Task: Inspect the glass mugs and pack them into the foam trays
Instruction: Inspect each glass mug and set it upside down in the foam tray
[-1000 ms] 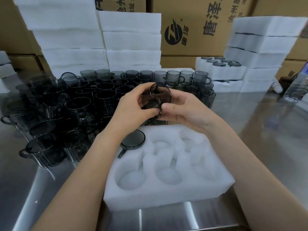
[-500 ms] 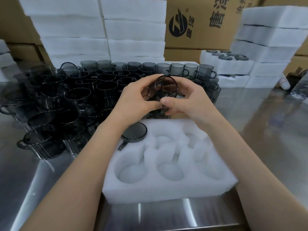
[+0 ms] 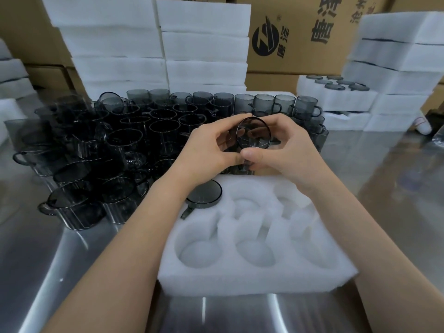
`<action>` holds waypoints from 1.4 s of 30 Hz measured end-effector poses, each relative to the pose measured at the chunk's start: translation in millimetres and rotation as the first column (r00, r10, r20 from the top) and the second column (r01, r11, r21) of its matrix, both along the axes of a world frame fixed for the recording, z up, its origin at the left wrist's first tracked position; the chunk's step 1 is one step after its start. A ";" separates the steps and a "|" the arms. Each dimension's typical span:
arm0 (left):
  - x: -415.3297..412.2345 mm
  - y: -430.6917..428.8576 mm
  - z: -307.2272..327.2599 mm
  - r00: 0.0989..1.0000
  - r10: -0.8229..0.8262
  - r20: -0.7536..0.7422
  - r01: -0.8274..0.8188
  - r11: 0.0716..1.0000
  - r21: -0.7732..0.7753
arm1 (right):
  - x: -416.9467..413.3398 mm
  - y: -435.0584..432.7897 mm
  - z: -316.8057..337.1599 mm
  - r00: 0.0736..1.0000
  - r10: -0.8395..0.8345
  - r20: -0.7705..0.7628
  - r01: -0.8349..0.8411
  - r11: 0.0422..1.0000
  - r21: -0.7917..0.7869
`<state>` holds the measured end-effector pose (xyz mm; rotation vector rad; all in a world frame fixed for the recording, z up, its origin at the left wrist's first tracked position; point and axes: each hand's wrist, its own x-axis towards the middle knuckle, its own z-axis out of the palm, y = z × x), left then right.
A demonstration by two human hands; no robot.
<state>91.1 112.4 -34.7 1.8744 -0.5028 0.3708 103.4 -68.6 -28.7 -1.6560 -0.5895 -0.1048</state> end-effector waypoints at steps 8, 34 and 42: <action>-4.9 -1.1 0.9 0.999 0.028 0.039 -0.031 0.998 0.060 | -0.3 2.3 -0.4 0.997 -0.059 0.048 0.060 0.997 -0.038; -11.1 -2.4 4.0 0.999 0.038 0.015 -0.036 0.991 -0.129 | 3.4 -8.8 4.0 0.899 0.390 -0.201 -0.338 0.907 0.251; -12.1 -2.8 3.3 0.986 0.144 0.079 -0.150 0.986 0.069 | -0.4 0.0 1.0 0.988 0.098 -0.123 -0.091 0.994 0.057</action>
